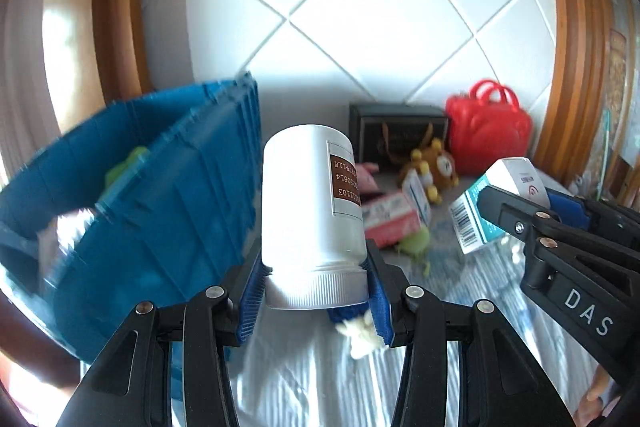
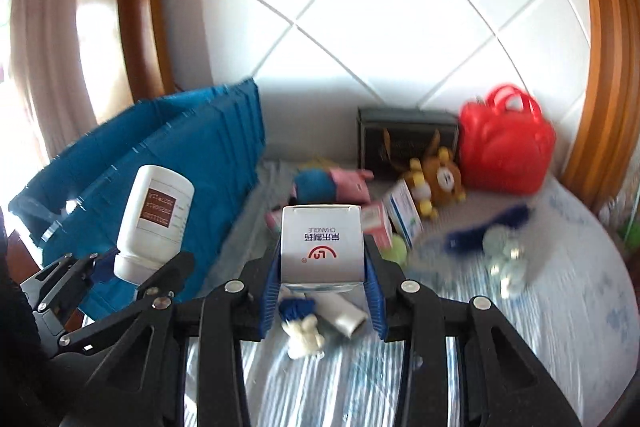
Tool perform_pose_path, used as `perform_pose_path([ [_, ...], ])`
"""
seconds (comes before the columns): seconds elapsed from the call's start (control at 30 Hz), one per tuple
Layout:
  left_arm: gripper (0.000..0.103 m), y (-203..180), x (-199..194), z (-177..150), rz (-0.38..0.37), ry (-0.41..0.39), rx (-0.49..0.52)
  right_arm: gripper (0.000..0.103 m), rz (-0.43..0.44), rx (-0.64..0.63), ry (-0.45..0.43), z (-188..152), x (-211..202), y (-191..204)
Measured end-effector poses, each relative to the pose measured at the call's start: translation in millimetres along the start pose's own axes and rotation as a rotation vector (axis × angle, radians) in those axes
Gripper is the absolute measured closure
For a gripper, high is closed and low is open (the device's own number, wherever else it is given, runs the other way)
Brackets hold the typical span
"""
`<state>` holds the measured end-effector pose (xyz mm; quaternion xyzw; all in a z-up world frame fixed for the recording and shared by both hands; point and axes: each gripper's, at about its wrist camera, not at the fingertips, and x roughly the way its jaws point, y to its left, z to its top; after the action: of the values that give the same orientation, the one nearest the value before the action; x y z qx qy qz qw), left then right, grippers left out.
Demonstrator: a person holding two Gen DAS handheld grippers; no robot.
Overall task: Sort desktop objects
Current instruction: 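Lift and carry the white bottle and medicine box over the blue bin, then open the left tool over the bin while the right tool releases the box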
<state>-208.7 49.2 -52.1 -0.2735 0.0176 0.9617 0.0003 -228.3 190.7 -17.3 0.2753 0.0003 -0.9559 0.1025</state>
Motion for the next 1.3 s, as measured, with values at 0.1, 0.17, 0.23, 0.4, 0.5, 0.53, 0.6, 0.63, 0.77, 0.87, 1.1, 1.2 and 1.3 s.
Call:
perform_pose_path([
  [0.1,0.058,20.3,-20.3,19.5,0.013,-0.061,-0.020,0.066,0.022,-0.035,-0.073,23.3,-17.9,20.4],
  [0.17,0.058,36.6,-34.8,31.1,0.029,-0.104,-0.034,0.066,0.034,-0.055,-0.117,36.1,-28.4,35.3],
  [0.23,0.058,55.1,-50.2,43.8,0.044,-0.151,-0.048,0.066,0.055,-0.076,-0.160,49.6,-39.0,51.4],
  [0.4,0.058,112.6,-79.7,75.3,0.120,-0.238,-0.077,0.066,0.127,-0.134,-0.247,83.6,-53.9,104.2],
  [0.5,0.058,151.2,-80.3,82.7,0.192,-0.240,-0.092,0.066,0.179,-0.164,-0.282,99.1,-55.9,139.0],
  [0.53,0.058,165.8,-78.9,84.0,0.216,-0.235,-0.100,0.066,0.190,-0.176,-0.291,102.8,-55.5,150.9],
  [0.6,0.058,195.2,-75.9,86.6,0.263,-0.224,-0.115,0.066,0.215,-0.195,-0.300,109.7,-51.1,175.1],
  [0.63,0.058,209.3,-73.9,87.4,0.282,-0.217,-0.123,0.066,0.228,-0.203,-0.301,113.1,-48.0,186.9],
  [0.77,0.058,256.9,-59.8,86.3,0.320,-0.176,-0.154,0.066,0.274,-0.227,-0.283,122.9,-30.6,228.0],
  [0.87,0.058,285.0,-48.8,84.1,0.334,-0.149,-0.169,0.066,0.278,-0.235,-0.260,123.1,-15.6,246.8],
  [1.1,0.058,324.8,-24.8,78.9,0.323,-0.077,-0.199,0.066,0.287,-0.255,-0.207,123.7,19.4,290.6],
  [1.2,0.057,323.8,-22.8,74.4,0.305,-0.059,-0.205,0.066,0.270,-0.251,-0.192,122.2,28.4,295.9],
  [1.3,0.025,326.6,-16.4,72.3,0.286,-0.046,-0.210,0.058,0.245,-0.241,-0.181,119.9,35.1,295.9],
])
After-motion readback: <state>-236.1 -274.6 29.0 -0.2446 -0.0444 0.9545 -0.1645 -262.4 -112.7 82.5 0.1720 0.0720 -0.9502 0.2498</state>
